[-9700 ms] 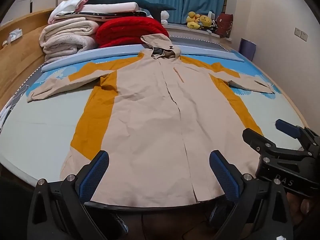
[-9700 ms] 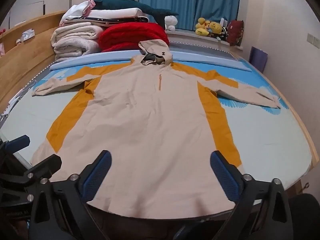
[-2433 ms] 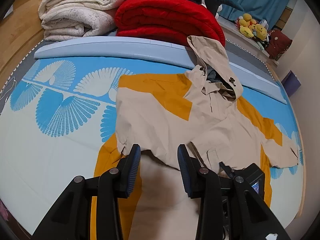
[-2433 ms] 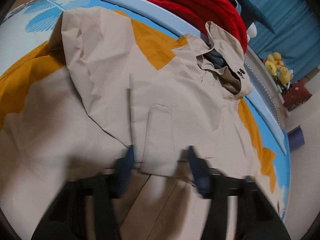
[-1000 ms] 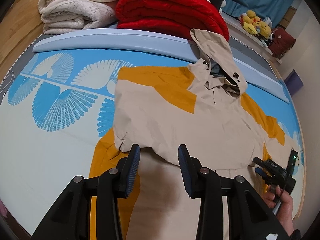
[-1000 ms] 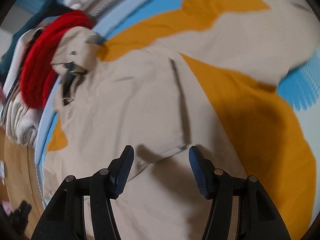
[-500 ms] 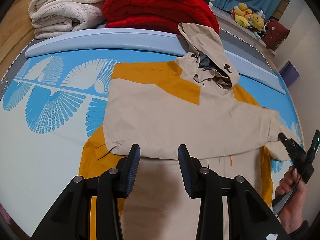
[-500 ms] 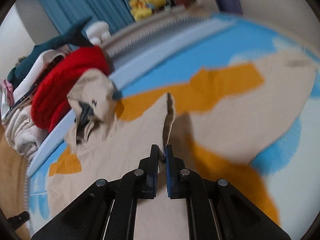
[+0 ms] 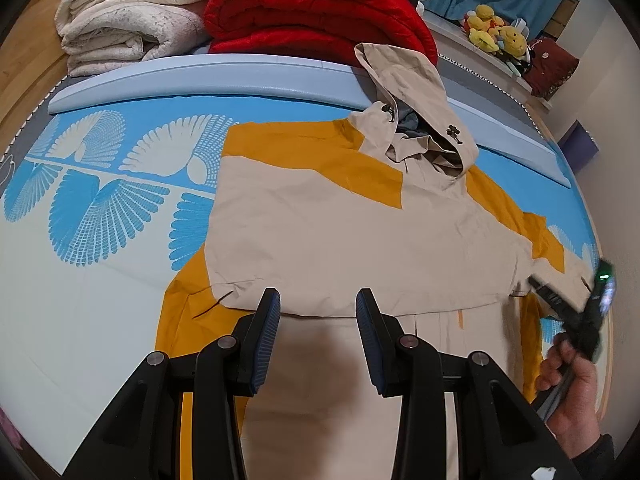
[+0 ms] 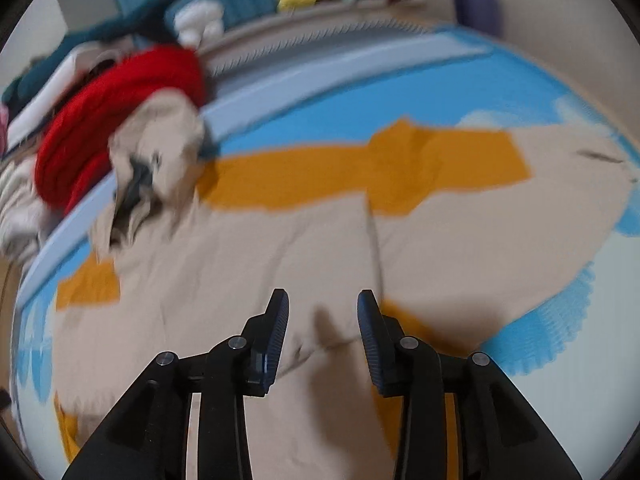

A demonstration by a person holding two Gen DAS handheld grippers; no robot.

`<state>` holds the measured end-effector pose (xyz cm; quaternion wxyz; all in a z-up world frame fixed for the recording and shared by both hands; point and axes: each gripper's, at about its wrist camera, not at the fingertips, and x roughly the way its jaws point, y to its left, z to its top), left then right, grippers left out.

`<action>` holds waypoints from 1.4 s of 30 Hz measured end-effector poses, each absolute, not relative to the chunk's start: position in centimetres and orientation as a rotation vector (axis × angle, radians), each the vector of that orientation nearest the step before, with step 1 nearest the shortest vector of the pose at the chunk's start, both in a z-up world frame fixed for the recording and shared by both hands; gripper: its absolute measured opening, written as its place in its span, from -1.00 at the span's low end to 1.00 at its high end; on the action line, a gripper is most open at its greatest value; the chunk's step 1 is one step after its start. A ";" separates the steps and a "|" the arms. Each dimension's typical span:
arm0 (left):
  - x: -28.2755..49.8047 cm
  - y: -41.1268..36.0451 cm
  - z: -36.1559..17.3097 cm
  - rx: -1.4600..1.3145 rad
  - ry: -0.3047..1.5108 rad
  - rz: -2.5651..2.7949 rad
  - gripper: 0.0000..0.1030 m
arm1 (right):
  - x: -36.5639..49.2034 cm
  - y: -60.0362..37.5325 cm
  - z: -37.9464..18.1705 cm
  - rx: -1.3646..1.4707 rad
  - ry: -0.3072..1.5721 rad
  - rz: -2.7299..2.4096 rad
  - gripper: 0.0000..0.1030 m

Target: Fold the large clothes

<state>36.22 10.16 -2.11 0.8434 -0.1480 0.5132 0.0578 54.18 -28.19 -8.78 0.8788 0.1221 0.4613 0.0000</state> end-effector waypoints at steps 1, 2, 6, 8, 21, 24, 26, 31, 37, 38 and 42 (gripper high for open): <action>36.2 10.1 -2.1 -0.312 1.083 0.122 -0.31 | 54.4 -28.0 -9.7 0.238 1.004 -0.004 -0.28; 36.2 10.1 -2.1 -0.312 1.084 0.122 -0.31 | 54.7 -27.8 -10.9 0.206 1.066 -0.018 -0.28; 36.1 10.1 -2.0 -0.309 1.084 0.123 -0.31 | 54.6 -28.6 -13.1 0.211 1.156 -0.048 -0.28; 36.1 10.0 -1.8 -0.305 1.082 0.122 -0.31 | 54.3 -28.4 -11.4 0.197 1.120 -0.036 -0.28; 35.0 7.2 -0.7 -0.215 1.048 0.101 -0.31 | 47.3 -28.8 5.5 0.058 0.623 0.104 -0.26; 34.7 6.9 -0.5 -0.200 1.039 0.096 -0.31 | 47.4 -30.5 6.4 0.114 0.636 0.103 -0.16; 34.6 7.1 -0.3 -0.187 1.029 0.106 -0.29 | 47.6 -32.7 6.4 0.175 0.665 0.073 -0.04; 34.7 9.4 -0.7 -0.213 1.024 0.174 -0.29 | 47.1 -38.1 6.0 0.266 0.659 0.004 0.16; 34.9 12.3 -1.7 -0.267 1.031 0.272 -0.29 | 47.0 -44.6 4.4 0.293 0.664 -0.096 0.19; 34.9 12.3 -1.8 -0.270 1.031 0.279 -0.29 | 47.1 -46.0 3.8 0.306 0.674 -0.124 0.19; 35.3 10.9 -2.1 -0.242 1.040 0.254 -0.29 | 47.3 -51.6 1.2 0.411 0.722 -0.220 0.18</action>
